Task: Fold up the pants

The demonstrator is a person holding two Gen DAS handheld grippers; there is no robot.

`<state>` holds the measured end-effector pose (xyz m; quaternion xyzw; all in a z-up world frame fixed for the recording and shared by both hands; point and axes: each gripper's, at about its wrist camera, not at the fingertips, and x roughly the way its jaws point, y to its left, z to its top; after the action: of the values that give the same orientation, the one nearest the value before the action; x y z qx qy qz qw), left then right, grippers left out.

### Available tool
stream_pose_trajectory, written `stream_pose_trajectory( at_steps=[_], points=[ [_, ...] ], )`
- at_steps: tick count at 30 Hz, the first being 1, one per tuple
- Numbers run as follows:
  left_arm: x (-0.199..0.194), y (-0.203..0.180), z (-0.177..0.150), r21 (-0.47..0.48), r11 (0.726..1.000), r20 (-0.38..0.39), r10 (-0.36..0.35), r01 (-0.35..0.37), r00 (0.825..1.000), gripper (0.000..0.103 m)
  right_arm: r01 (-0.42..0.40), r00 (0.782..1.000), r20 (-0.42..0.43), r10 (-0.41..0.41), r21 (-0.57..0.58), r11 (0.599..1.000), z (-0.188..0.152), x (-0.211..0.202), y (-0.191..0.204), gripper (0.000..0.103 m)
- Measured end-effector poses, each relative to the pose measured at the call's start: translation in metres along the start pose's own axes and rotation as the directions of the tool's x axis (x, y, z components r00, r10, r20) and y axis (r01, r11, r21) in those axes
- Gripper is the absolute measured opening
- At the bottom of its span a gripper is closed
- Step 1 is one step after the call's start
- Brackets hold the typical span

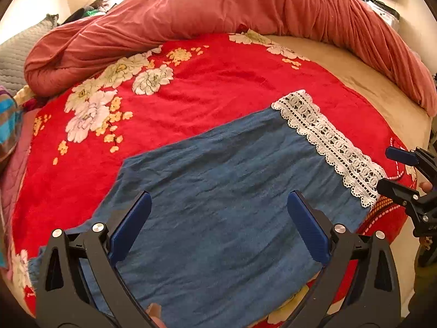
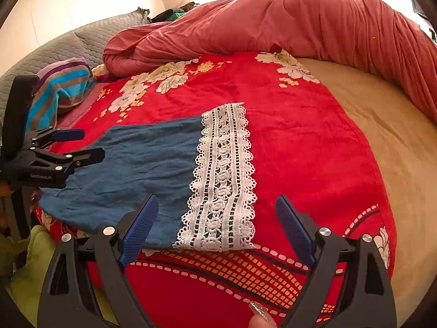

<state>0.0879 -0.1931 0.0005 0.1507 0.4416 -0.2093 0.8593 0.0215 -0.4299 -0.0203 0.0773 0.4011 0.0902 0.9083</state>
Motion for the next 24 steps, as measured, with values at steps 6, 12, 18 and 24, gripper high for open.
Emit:
stream_pose_trajectory(
  at_steps=[6,12,18,24],
  points=[
    [0.012,0.0,-0.002,0.004,1.0,-0.03,-0.012,0.012,0.999,0.093,-0.005,1.0,-0.014,0.005,0.011,1.0,-0.002,0.006,-0.001,0.087],
    [0.029,-0.001,0.015,0.017,0.999,-0.043,-0.043,0.044,0.998,0.093,-0.032,0.999,-0.041,0.034,0.049,0.998,-0.005,0.017,-0.005,0.087],
    [0.054,-0.007,0.055,0.054,0.994,-0.052,-0.087,0.09,0.995,0.093,-0.053,0.997,-0.053,0.056,0.066,0.996,-0.008,0.025,-0.007,0.087],
    [0.089,-0.012,0.081,0.058,0.983,-0.098,-0.168,0.174,0.981,0.091,-0.079,0.995,-0.061,0.085,0.093,0.992,-0.011,0.034,-0.014,0.088]
  ],
)
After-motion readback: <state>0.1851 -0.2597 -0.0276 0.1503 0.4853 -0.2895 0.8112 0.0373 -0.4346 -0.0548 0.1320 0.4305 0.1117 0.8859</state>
